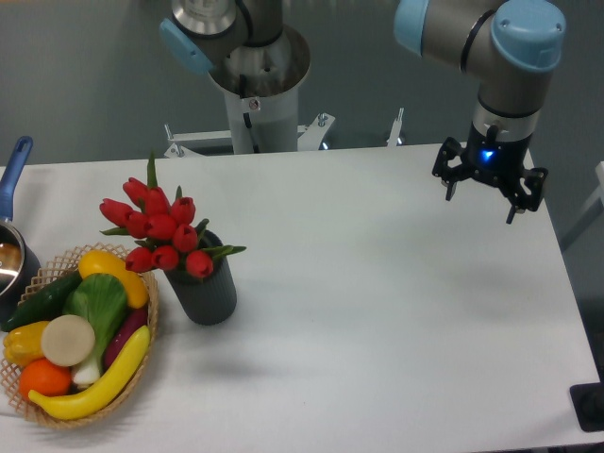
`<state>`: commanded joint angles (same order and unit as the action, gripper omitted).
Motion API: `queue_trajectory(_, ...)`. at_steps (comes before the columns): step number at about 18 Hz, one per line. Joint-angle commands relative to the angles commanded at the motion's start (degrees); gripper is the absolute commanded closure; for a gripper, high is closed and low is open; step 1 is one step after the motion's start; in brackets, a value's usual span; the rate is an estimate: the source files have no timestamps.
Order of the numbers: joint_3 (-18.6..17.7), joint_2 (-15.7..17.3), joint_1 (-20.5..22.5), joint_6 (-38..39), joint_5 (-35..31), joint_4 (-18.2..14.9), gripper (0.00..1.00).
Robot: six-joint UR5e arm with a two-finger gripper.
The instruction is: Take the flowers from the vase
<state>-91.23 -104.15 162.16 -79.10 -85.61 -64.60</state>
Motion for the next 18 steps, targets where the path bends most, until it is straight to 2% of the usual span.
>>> queue_trajectory(6, -0.4, 0.0, 0.4, -0.4, 1.6, -0.1, 0.00)
queue_trajectory(8, -1.8, 0.4, 0.5, 0.2, 5.9, 0.4, 0.00)
queue_trajectory(11, -4.1, 2.8, 1.1, 2.4, 14.7, 0.6, 0.00)
queue_trajectory(14, -6.8, 4.6, 0.9, 5.6, 22.4, 3.3, 0.00)
queue_trajectory(18, -13.3, 7.8, 0.6, 5.4, 30.3, 10.2, 0.00)
